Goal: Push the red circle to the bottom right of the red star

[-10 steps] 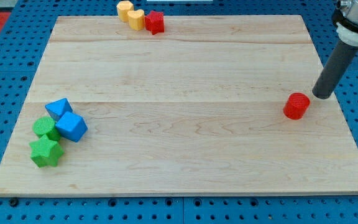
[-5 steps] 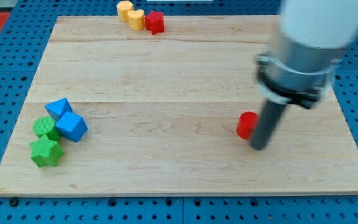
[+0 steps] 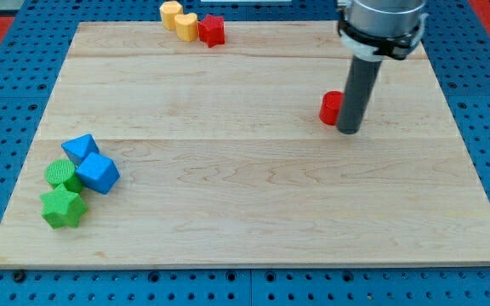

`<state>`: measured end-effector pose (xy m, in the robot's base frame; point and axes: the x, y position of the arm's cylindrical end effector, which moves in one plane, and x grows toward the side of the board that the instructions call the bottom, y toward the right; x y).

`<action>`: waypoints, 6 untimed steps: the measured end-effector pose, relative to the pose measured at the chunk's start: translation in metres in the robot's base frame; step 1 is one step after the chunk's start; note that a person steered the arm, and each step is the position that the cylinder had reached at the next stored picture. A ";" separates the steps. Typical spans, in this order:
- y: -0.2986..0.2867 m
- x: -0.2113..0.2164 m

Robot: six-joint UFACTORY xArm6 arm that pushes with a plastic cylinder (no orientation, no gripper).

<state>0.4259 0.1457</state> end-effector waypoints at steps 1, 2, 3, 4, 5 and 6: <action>0.002 -0.035; -0.034 -0.091; -0.062 -0.129; -0.081 -0.109; -0.122 -0.111; -0.158 -0.117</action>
